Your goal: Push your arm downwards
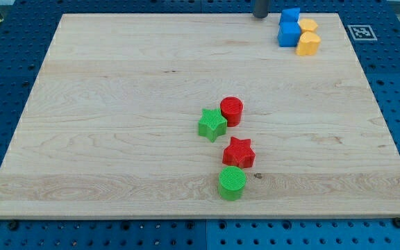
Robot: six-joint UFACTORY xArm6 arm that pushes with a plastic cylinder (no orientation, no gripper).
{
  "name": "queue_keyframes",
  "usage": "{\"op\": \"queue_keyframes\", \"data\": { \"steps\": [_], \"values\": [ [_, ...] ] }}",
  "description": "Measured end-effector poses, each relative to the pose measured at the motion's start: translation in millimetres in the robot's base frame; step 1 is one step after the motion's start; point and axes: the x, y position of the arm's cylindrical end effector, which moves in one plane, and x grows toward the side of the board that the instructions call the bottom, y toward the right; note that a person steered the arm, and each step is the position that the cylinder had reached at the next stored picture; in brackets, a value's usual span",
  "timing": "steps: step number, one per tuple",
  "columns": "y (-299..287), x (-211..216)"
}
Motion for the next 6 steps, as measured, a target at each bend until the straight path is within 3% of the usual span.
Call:
{"op": "queue_keyframes", "data": {
  "steps": [4,6],
  "values": [
    [-5,106],
    [-6,139]
  ]
}}
